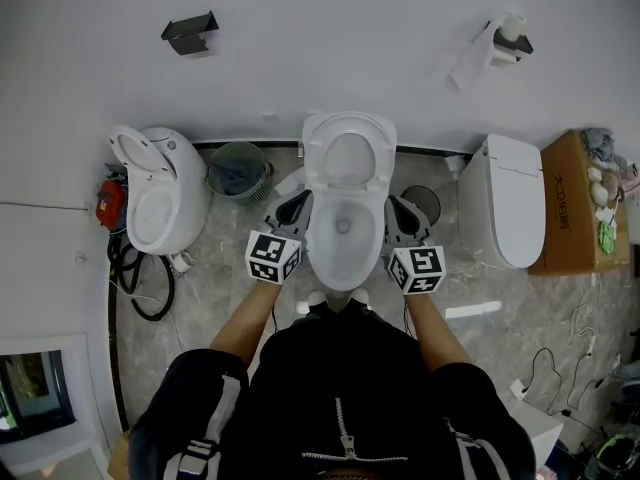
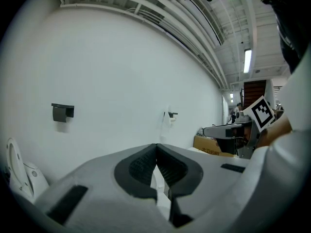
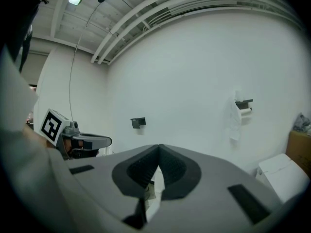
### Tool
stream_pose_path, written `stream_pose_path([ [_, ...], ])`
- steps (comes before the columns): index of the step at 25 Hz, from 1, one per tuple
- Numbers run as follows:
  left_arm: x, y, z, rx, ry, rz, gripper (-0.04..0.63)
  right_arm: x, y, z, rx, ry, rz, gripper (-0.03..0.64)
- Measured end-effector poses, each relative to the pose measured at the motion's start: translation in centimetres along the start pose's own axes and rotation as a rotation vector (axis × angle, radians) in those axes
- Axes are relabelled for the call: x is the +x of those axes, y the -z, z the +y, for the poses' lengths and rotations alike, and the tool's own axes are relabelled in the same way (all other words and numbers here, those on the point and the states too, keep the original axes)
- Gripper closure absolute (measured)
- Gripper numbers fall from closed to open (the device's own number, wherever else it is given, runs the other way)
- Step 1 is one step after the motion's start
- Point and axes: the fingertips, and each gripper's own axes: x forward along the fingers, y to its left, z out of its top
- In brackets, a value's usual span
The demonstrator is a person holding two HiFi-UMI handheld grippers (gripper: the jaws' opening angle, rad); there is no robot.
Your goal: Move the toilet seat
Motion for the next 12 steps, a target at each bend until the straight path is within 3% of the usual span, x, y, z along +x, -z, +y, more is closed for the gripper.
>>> stream_pose_path([
  [12,-0.30,-0.34,0.65,0.008,0.009,-0.018,0.592,0.51,-0.03,0.97,-0.011,0.003,-0.007,0.615],
])
